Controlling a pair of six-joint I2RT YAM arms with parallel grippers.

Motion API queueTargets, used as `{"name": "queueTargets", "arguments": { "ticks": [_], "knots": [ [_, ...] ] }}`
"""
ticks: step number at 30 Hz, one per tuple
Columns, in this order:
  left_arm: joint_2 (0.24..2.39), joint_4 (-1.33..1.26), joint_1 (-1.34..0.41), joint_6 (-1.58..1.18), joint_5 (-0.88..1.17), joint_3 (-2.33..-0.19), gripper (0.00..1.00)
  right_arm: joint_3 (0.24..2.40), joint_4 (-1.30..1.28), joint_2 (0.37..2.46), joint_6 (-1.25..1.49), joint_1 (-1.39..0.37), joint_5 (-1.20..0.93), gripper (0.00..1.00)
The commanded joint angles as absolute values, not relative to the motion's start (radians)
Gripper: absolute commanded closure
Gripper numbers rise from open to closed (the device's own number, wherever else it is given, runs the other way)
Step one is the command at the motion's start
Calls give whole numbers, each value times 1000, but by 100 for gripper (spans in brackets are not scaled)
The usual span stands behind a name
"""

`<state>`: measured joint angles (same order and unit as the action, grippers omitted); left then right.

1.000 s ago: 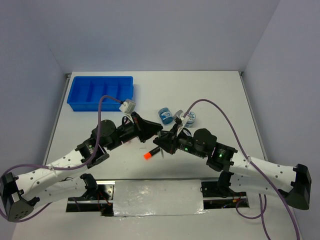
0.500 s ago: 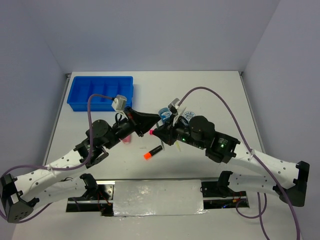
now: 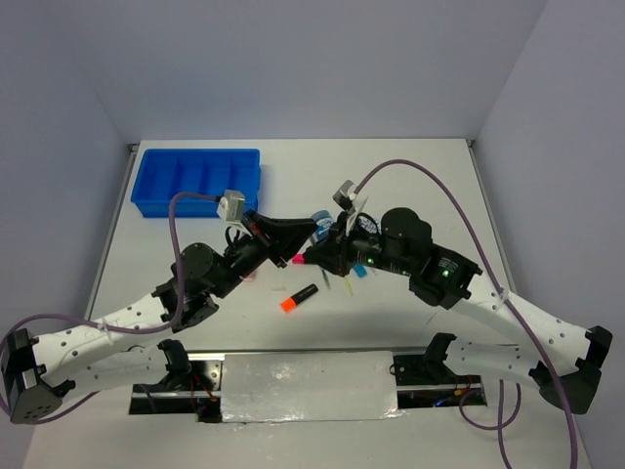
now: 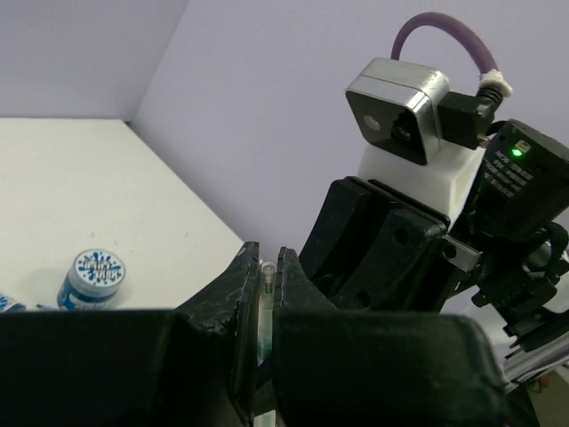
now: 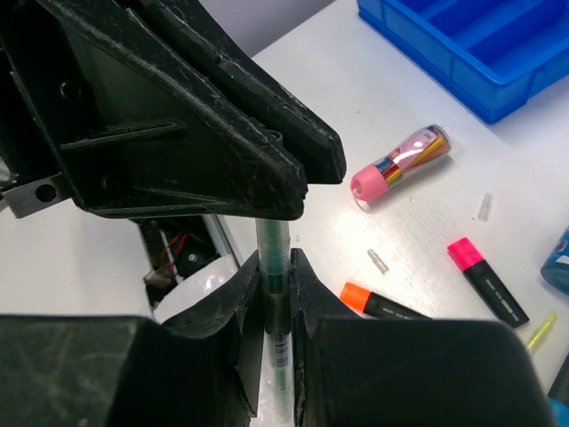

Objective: Sort the stationery into containers
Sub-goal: Close the pen cap on the pen.

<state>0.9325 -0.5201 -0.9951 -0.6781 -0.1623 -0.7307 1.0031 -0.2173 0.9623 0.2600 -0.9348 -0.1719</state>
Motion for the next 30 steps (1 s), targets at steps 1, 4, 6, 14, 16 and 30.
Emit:
{"name": "queueTargets", "arguments": {
  "ticks": [1,4,6,14,16,30],
  "knots": [
    [979,-311,-1080,-678,5,-646,100,1195,161,953,275,-856,-144,100],
    [970,-307,-1083,-675,5,-635,100,1216,173,962,284,-836,-172,100],
    [957,-292,-1083,-673,5,-638,100,1207,175,960,284,-833,-210,100],
    [899,-138,-1083,-652,-222,-725,67,1010,189,939,258,-868,-342,100],
    [891,-130,-1083,-646,-248,-738,68,985,181,937,253,-890,-354,100],
    [928,-74,-1081,-610,-417,-822,100,868,152,953,199,-925,-397,56]
  ]
}}
